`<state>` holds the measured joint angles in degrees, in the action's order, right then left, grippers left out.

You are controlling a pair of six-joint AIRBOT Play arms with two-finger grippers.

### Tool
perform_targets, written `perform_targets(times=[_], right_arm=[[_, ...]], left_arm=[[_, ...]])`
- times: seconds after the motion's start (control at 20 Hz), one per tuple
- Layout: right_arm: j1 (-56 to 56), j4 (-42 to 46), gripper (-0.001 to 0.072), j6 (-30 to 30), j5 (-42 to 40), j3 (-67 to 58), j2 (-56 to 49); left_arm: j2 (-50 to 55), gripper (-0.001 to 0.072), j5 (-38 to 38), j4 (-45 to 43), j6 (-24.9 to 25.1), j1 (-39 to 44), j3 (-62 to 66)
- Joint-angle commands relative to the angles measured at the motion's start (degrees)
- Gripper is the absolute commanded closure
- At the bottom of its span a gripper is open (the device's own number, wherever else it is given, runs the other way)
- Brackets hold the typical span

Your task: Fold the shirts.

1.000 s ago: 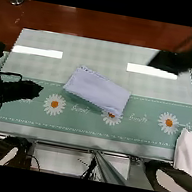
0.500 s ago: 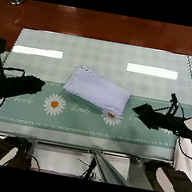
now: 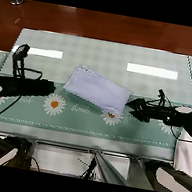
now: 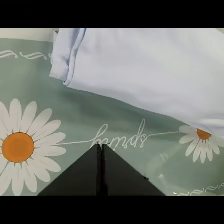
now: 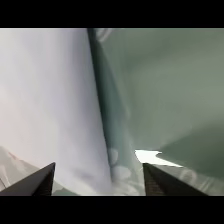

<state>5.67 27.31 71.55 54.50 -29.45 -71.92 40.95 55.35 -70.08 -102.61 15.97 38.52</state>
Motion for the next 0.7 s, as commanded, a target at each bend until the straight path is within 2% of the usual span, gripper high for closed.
perform_targets(times=[0.0,0.15,0.2,0.25,0.35,0.45,0.65], right_arm=[[-1.9,-1.3,0.0083,-1.8,0.3,-4.4,-5.9],[-8.1,-1.3,0.0084,-1.8,0.1,-8.8,-10.9],[-9.8,-1.3,0.0101,-1.8,0.1,-10.4,-12.1],[-11.3,-1.2,0.0168,-1.8,0.1,-12.2,-13.0],[-12.9,-0.5,0.0677,-3.7,1.0,-15.9,-13.5],[-13.0,1.4,0.0681,-4.3,5.5,-22.2,-13.5],[-13.9,11.0,0.0681,2.2,15.7,-40.1,-13.5]], left_arm=[[2.5,0.0687,-1.9,0.3,0.1,3.4,0.0],[2.9,0.0687,-5.4,0.3,-0.2,5.7,0.0],[2.9,0.0687,-5.9,0.3,-0.2,6.1,0.0],[2.9,0.0687,-5.8,0.3,-0.2,6.2,0.0],[2.9,0.0687,-5.4,0.3,-0.1,6.2,0.0],[2.9,0.0687,-5.4,0.3,-0.1,6.2,0.0],[2.9,0.0687,-5.4,0.3,-0.1,6.2,0.0]])
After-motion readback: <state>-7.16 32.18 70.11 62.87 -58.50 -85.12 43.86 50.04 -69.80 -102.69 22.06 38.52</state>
